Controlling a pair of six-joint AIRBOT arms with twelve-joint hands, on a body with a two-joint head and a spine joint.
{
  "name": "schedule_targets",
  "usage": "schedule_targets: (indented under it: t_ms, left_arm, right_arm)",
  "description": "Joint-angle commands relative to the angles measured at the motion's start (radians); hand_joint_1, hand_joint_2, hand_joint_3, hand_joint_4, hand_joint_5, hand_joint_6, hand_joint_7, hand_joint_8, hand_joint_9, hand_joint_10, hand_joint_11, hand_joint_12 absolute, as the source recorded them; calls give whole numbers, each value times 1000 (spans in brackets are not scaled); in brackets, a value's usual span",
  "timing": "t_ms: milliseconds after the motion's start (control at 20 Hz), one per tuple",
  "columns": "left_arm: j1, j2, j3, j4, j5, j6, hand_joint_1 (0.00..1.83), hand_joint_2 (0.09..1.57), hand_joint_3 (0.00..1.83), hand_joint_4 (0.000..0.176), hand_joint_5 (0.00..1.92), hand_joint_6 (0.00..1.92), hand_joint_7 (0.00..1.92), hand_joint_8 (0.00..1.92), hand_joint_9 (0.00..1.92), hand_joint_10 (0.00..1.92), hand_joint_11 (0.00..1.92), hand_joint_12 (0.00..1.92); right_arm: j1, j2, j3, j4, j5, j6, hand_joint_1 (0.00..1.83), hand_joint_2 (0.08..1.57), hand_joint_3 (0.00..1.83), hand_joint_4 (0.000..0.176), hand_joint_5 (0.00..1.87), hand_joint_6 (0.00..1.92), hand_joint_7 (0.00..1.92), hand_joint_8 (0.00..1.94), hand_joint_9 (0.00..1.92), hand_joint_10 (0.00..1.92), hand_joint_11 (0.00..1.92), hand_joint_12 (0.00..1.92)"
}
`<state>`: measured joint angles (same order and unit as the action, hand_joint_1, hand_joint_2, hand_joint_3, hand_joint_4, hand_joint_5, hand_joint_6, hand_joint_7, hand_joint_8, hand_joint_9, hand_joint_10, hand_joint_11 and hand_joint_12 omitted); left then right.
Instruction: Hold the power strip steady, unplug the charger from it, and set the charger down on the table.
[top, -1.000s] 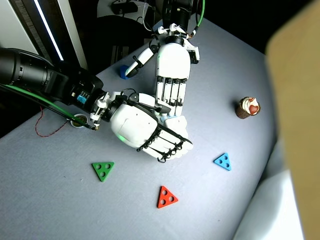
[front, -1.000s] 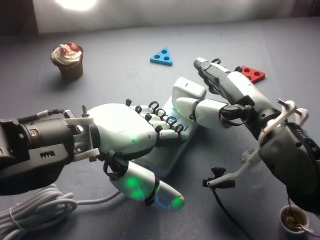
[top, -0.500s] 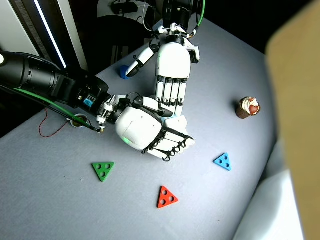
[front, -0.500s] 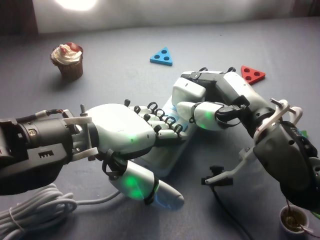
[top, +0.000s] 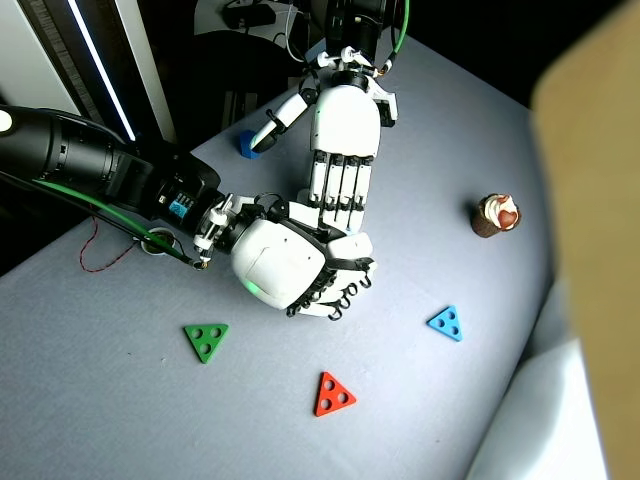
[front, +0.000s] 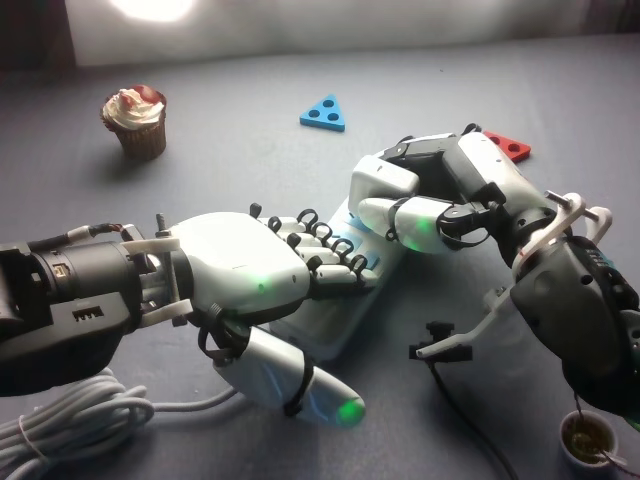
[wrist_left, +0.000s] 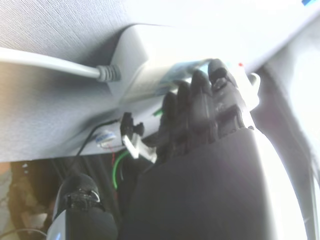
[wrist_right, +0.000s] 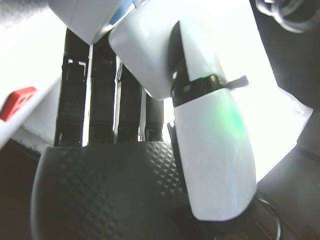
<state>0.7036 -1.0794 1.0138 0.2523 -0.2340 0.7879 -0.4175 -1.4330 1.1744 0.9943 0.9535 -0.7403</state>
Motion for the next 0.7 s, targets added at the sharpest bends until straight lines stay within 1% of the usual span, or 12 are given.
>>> schedule_targets:
  t_ms: [0,50,100,150,200,250,350,450,550,600,650]
  left_arm:
    - [3,-1,-2,-4,-41,-2,0,941,2,0,203,5,194,3,171,2,99,140]
    - [3,-1,-2,-4,-41,-2,0,936,0,0,200,3,189,1,171,1,103,141]
    - [4,-1,-2,-4,-41,-3,0,939,1,0,199,2,190,1,174,3,105,141]
    - [4,-1,-2,-4,-41,-3,0,936,0,0,200,3,193,2,174,2,101,139]
    - [5,-1,-2,-4,-41,-5,0,937,0,0,197,1,194,2,179,4,102,139]
    - [6,-2,-2,-5,-41,-7,0,937,0,0,197,1,194,2,179,4,102,139]
    - [6,-2,-2,-7,-41,-8,0,935,0,0,213,7,203,5,181,4,105,139]
    - [6,-3,-1,-10,-41,-8,0,931,0,0,193,0,186,0,162,0,77,126]
    - [6,-3,-1,-10,-41,-8,0,938,2,0,189,0,189,2,169,4,91,131]
    - [7,-3,-1,-10,-41,-8,0,936,0,0,188,0,188,1,170,4,92,131]
    - [10,-3,-1,-11,-41,-11,0,937,1,0,186,0,187,1,170,4,96,132]
  right_arm:
    - [15,5,-6,-96,64,29,1229,1092,0,32,994,975,1082,798,1115,11,751,887]
    - [20,5,-5,-98,71,29,1239,1070,0,35,1047,880,1134,721,1168,18,776,898]
    - [23,5,-4,-99,75,29,1355,1039,5,0,1118,746,1209,534,1067,777,773,941]
    - [28,5,-2,-101,82,29,1382,1048,0,0,1098,781,1178,575,1011,969,758,978]
    - [32,5,1,-102,91,29,1388,1056,0,0,1060,835,1179,576,984,1045,751,982]
    - [35,4,4,-102,103,29,1388,1056,0,0,1060,835,1179,576,984,1045,751,982]
    - [40,3,7,-102,120,29,1386,1061,0,0,1058,840,1167,603,956,1084,713,1042]
    - [46,2,9,-106,149,29,1387,1055,0,0,1075,815,1184,568,974,1055,725,1031]
    - [49,2,8,-115,149,29,1387,1055,0,0,1067,831,1190,556,975,1052,729,1029]
    - [50,2,8,-117,150,29,1276,1047,2,0,1096,806,1187,601,1013,514,724,1006]
    - [50,2,9,-117,150,29,1366,1051,1,0,1079,816,1192,550,994,930,741,991]
